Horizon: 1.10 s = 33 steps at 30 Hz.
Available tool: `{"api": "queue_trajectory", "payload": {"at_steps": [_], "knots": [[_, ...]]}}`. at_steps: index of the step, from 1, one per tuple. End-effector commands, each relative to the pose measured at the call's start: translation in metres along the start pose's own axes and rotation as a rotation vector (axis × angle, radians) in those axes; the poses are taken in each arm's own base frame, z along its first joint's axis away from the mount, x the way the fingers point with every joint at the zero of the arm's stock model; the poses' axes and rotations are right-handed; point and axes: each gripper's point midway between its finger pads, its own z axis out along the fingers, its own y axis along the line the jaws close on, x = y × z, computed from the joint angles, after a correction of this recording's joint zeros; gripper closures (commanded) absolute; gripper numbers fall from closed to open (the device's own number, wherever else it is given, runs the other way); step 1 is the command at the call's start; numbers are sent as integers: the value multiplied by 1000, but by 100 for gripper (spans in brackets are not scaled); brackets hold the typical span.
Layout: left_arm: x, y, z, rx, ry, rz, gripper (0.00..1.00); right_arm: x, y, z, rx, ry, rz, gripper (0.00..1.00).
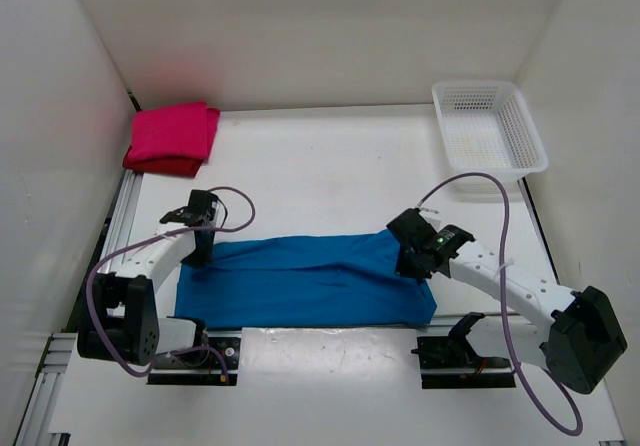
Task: Fold and stack the t-shirts
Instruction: Fold the other side of the tshirt into a rectangle
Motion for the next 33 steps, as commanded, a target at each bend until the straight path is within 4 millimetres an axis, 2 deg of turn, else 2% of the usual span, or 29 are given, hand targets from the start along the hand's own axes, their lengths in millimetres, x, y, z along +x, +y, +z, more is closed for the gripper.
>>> {"api": "queue_trajectory", "payload": {"at_steps": [1, 5, 9, 12, 14, 15, 17, 18, 20, 21, 23, 24, 27, 30, 31, 33], "knots": [[-8, 10, 0, -60, -19, -5, 84, 1, 0, 5, 13, -2, 12, 99], [-22, 17, -1, -103, -40, -14, 82, 7, -11, 11, 51, -2, 13, 99], [-42, 24, -4, -132, -68, -26, 80, 7, -10, 11, 51, -2, 22, 99], [-61, 24, -12, -120, -109, -43, 80, -7, -5, 6, 46, -46, 30, 99], [-77, 23, -15, -107, -126, -49, 80, -24, -4, 2, 51, -85, 14, 99], [-83, 23, -16, -107, -132, -52, 79, -42, 0, -1, 58, -110, 20, 99], [-93, 22, -16, -96, -140, -54, 79, -65, 4, -6, 66, -137, -23, 99], [-105, 22, -16, -96, -147, -57, 79, -86, 12, -9, 64, -156, -19, 99], [-120, 22, -16, -96, -165, -64, 79, -106, 15, -10, 81, -176, -64, 99], [-134, 22, -18, -96, -179, -70, 79, -122, 20, -9, 89, -183, -61, 99], [-146, 22, -18, -96, -191, -75, 79, -136, 19, -3, 111, -177, -74, 99], [-153, 22, -17, -96, -194, -76, 79, -143, 26, -6, 91, -188, -69, 99], [-152, 23, -15, -105, -185, -73, 79, -139, 30, -3, 74, -163, -73, 99], [-135, 19, -5, -106, -141, -55, 79, -129, 30, -4, 47, -148, -47, 99], [-127, 19, -6, -106, -135, -53, 79, -120, 24, 0, 60, -131, -52, 99], [-118, 18, -7, -96, -133, -51, 80, -114, 26, -3, 35, -136, -32, 99]]}}
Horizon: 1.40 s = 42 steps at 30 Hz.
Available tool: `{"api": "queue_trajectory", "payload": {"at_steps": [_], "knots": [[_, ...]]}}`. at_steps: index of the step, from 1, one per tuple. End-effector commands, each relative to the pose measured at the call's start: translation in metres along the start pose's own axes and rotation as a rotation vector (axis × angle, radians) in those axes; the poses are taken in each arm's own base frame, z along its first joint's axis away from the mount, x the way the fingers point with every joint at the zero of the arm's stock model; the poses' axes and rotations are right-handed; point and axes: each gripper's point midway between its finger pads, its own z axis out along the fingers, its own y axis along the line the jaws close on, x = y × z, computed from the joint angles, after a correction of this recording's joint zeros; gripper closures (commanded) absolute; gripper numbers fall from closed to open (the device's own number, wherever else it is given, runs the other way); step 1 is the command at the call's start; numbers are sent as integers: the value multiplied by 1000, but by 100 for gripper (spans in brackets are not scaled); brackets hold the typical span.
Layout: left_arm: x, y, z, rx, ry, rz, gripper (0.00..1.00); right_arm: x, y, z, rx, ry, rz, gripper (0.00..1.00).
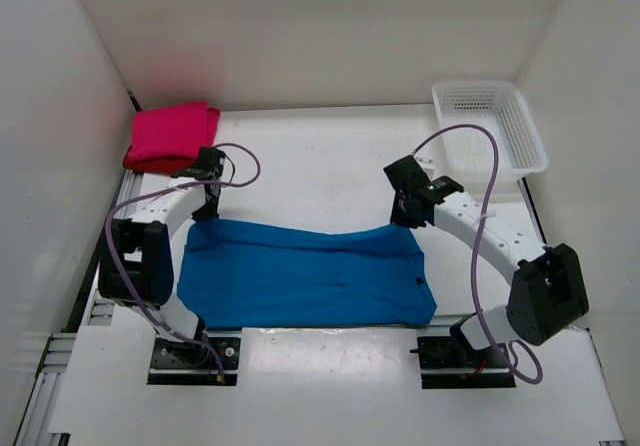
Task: Fold and stack the t-shirts
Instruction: Fold the other side of the tshirt into a rectangle
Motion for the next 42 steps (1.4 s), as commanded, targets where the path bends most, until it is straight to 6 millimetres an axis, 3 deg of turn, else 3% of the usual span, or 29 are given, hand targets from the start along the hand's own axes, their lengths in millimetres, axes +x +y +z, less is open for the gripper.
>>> {"api": "queue_trajectory", "payload": {"at_steps": [1, 3, 4, 6, 7, 8, 9, 12, 13, 14, 18, 27, 29, 31, 34, 39, 42], "knots": [[19, 8, -15, -9, -11, -3, 80, 15, -2, -12, -34, 8, -3, 99], [33, 6, -19, 11, -12, -3, 80, 25, 0, -15, -47, 12, 3, 99], [51, 3, -22, 27, -7, 8, 80, 34, -3, -16, -47, 18, 4, 99], [71, 0, -21, 41, 13, 17, 75, 46, -3, -14, -48, 40, 17, 99], [90, -2, -21, 50, 41, 29, 68, 53, -5, -14, -49, 48, 13, 99], [99, -6, -22, 77, 53, 33, 46, 58, -3, -14, -49, 56, 9, 99], [105, -8, -24, 94, 63, 36, 36, 58, -3, -14, -49, 56, 9, 99], [115, -15, -44, 203, 93, 18, 23, 68, 0, -12, -54, 79, -9, 99], [121, -11, -51, 225, 125, -6, 23, 70, 3, -13, -59, 80, -10, 99], [108, -7, -60, 239, 87, -32, 23, 70, 3, -13, -59, 80, -10, 99], [103, 10, -58, 154, 69, -45, 23, 76, 6, -11, -67, 83, -19, 99], [123, -3, -41, 158, 257, 42, 21, 82, -1, -5, -39, 81, -16, 99], [120, 0, -34, 131, 252, 44, 21, 79, -1, -5, -37, 68, -14, 99], [121, 4, -27, 92, 248, 48, 25, 79, -1, -5, -37, 68, -14, 99], [120, 9, -22, 52, 240, 50, 39, 77, 1, -4, -39, 66, -31, 99], [123, 9, -19, 44, 257, 58, 68, 75, 3, -2, -39, 66, -51, 99], [134, 5, -25, 77, 315, 76, 68, 71, 5, -4, -47, 58, -57, 99]]}}
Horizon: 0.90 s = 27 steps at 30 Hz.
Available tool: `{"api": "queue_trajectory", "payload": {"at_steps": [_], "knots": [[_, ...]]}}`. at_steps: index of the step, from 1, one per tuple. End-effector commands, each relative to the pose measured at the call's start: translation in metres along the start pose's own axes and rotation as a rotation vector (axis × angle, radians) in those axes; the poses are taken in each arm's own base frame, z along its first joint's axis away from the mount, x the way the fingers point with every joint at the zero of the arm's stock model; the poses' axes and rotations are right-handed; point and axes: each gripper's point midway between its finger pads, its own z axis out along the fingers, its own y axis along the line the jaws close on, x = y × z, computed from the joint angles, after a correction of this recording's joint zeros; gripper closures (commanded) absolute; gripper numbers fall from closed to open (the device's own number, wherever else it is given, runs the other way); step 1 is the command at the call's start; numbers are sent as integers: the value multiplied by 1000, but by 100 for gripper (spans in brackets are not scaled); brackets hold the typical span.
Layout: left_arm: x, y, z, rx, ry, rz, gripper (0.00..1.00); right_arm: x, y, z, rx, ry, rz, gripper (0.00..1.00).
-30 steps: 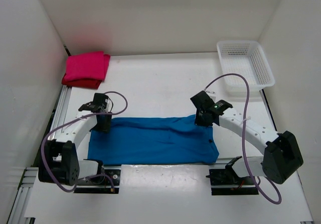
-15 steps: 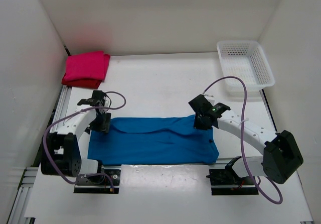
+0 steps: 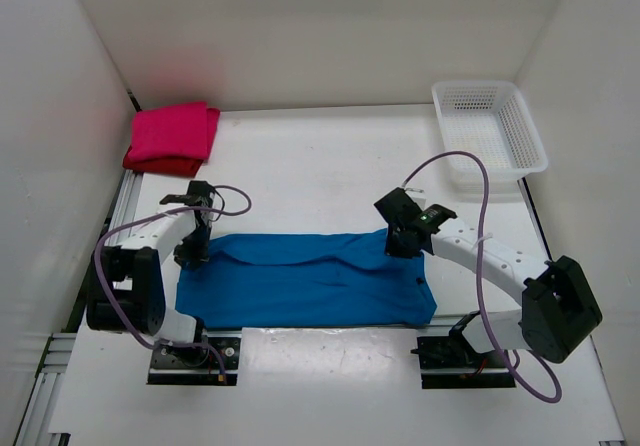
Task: Fold and stack the t-shirts
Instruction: Fold the other side of the tshirt into a rectangle
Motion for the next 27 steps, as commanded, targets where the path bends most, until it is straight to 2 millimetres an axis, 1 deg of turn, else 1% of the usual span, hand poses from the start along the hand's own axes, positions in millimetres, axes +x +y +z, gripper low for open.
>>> {"api": "queue_trajectory", "payload": {"at_steps": [1, 2, 3, 5, 7, 9, 10, 11, 12, 13, 14, 15, 16, 17, 18, 20, 21, 22, 23, 24, 25, 26, 27], "knots": [[4, -2, -5, 17, 31, 13, 66, -11, 4, -3, -4, -40, -13, 99], [10, 0, -4, 16, 59, 12, 61, -13, 3, -2, 3, -47, -13, 99], [12, -2, -4, 25, 71, 15, 59, -13, 2, -2, 3, -47, -22, 99], [15, 1, -4, 25, 84, 7, 59, -13, 2, -2, 3, -47, -22, 99], [11, -4, -2, 48, 71, 2, 70, -14, 1, -2, 10, -53, -22, 99], [3, -4, -1, 47, 51, -5, 83, -18, 1, -3, 9, -60, -11, 99], [-5, -4, 0, 47, 33, -11, 89, -17, 1, -1, 15, -53, -14, 99], [-9, -5, 1, 47, 29, -12, 89, -22, 4, -4, 5, -64, -21, 99], [-21, -1, -2, 32, -6, -24, 89, -32, 6, -8, -4, -82, -14, 99], [-28, 4, -2, 4, -17, -28, 89, -39, 2, -7, 12, -92, -27, 99], [-37, 8, -3, -16, -39, -36, 89, -49, 2, -10, 7, -109, -29, 99], [-57, 14, -6, -38, -88, -55, 89, -66, 1, -10, 16, -123, -15, 99], [-68, 22, -8, -84, -109, -65, 89, -75, -1, -10, 22, -132, -40, 99], [-77, 27, -10, -107, -126, -74, 89, -85, -2, -10, 27, -141, -40, 99], [-96, 29, -14, -128, -156, -79, 89, -105, -3, -10, 37, -158, -23, 99], [-111, 39, -16, -176, -177, -93, 89, -122, -5, -8, 38, -165, -35, 99], [-123, 38, -18, -190, -187, -86, 89, -135, -6, -8, 35, -175, -8, 99], [-130, 37, -20, -202, -204, -82, 89, -140, -7, -8, 30, -174, -12, 99], [-136, 41, -21, -229, -214, -91, 89, -142, -4, -10, 17, -179, -10, 99], [-139, 40, -22, -240, -219, -83, 89, -144, -7, -10, 16, -175, 1, 99], [-142, 37, -22, -249, -227, -75, 89, -147, -5, -12, 11, -183, 3, 99], [-142, 39, -22, -260, -227, -76, 89, -145, -7, -13, 11, -184, 3, 99], [-143, 35, -23, -258, -232, -66, 89, -146, -5, -19, -7, -193, 6, 99]]}}
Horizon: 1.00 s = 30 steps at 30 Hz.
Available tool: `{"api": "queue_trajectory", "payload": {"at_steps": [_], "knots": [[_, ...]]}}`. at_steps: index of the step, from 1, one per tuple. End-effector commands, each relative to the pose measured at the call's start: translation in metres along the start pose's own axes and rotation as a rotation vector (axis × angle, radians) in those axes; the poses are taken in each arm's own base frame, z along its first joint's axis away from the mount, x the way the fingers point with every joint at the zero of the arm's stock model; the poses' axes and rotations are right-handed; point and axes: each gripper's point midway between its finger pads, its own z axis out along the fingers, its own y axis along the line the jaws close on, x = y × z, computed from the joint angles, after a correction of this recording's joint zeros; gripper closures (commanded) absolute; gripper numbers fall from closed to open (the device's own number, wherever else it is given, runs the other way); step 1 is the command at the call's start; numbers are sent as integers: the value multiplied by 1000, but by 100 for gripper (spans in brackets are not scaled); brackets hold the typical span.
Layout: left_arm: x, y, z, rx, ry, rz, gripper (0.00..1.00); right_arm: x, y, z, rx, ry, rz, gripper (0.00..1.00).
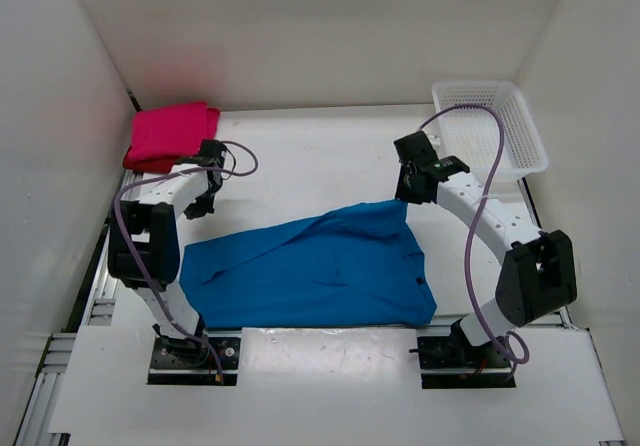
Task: Fold and stack the t-shirts
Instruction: Fold the other side of the tshirt into a rectangle
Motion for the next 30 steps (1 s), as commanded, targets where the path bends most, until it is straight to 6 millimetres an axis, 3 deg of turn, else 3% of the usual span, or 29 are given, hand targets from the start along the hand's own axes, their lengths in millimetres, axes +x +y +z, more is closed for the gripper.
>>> {"api": "queue_trajectory", "payload": {"at_steps": [1, 2, 3, 4, 6, 7, 9, 11, 14, 16, 18, 21, 24, 30], "knots": [[-14, 7, -14, -44, -65, -15, 89, -2, 2, -10, -30, -6, -25, 99], [-6, 1, -18, -11, -49, 8, 89, -1, 0, -13, -32, -11, -23, 99], [4, -11, -22, 73, -24, 24, 83, 1, 1, -15, -45, -8, -13, 99], [35, -15, -35, 138, 82, 79, 72, 9, 1, -12, -46, 14, -6, 99], [63, -30, -52, 274, 162, 105, 54, 12, 2, -10, -54, 20, 4, 99], [76, -29, -44, 247, 137, 97, 46, 16, 3, -9, -61, 35, 2, 99], [93, -19, -30, 145, 117, 108, 44, 17, 4, -9, -61, 36, 23, 99], [118, -23, -27, 159, 149, 123, 44, 22, 7, -9, -70, 49, 21, 99], [130, -40, -46, 293, 147, 127, 44, 24, 11, -10, -77, 50, 11, 99], [132, -43, -47, 274, 82, 142, 44, 23, 13, -10, -78, 38, 6, 99], [151, -49, -41, 235, 31, 205, 44, 23, 13, -10, -77, 38, 6, 99], [145, -53, -30, 180, -61, 216, 43, 31, 16, -8, -88, 54, -4, 99], [133, -63, -33, 215, -56, 228, 43, 31, 17, -9, -101, 50, -2, 99], [138, -63, -28, 187, 5, 272, 46, 38, 15, -3, -91, 67, -7, 99]]}}
